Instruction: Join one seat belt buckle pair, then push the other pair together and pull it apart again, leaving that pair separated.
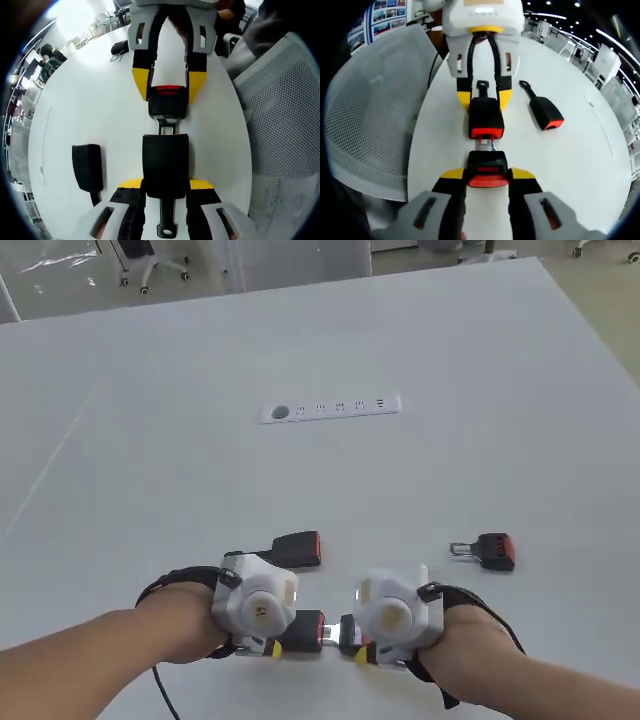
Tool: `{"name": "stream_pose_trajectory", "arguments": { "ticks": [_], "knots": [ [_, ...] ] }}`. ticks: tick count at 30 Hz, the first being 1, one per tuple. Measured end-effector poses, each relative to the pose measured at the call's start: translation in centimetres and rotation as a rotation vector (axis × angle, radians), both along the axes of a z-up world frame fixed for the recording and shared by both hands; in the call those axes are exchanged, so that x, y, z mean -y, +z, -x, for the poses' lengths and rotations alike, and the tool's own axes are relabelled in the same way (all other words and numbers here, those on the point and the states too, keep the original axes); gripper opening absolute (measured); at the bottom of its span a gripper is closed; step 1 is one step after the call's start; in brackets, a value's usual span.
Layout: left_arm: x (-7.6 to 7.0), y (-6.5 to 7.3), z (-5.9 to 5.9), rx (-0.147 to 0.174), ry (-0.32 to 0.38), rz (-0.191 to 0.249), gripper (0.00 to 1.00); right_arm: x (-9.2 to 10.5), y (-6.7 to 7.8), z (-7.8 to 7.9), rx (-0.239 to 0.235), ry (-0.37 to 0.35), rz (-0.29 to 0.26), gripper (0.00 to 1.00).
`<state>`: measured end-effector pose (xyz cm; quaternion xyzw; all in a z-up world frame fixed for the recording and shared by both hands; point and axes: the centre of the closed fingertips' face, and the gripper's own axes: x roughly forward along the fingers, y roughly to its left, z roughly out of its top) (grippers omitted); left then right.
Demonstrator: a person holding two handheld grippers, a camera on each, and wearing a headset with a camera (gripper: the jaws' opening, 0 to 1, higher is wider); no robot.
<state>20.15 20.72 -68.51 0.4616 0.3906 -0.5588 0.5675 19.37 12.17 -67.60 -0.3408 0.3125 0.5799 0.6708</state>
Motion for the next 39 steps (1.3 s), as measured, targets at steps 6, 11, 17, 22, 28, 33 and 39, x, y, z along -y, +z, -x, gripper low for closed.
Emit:
{"name": "stream_pose_trajectory", "arguments": {
  "ticks": [6, 11, 17, 22, 28, 33, 39],
  "knots": [
    [-0.1, 0.0, 0.0, -0.008, 0.022, 0.029, 0.31, -0.5, -0.1, -0.1, 0.0, -0.003, 0.009, 0.3],
    [-0.1, 0.0, 0.0, -0.003, 0.035, 0.02, 0.3, -1.0, 0.0, -0.3, 0.005, 0.005, 0.007, 0.3],
    [-0.1, 0.0, 0.0, 0.001, 0.027, 0.018, 0.3, -2.2, 0.0, -0.6, 0.027, 0.026, 0.026, 0.3],
    [0.0, 0.0, 0.1, 0.0, 0.022, 0.009, 0.3, -2.1, 0.0, -0.6, 0.02, 0.029, 0.018, 0.29],
    [-0.3, 0.2, 0.1, 0.012, 0.034, 0.028, 0.3, -1.5, 0.0, -0.7, 0.015, 0.008, 0.021, 0.28],
    [-0.2, 0.2, 0.2, 0.018, 0.043, 0.033, 0.3, -1.9, -0.1, -0.7, 0.019, 0.01, 0.017, 0.29],
    [-0.3, 0.3, 0.0, 0.0, 0.05, 0.04, 0.3, -1.7, -0.1, -0.7, 0.021, 0.043, 0.017, 0.29]
  ]
}}
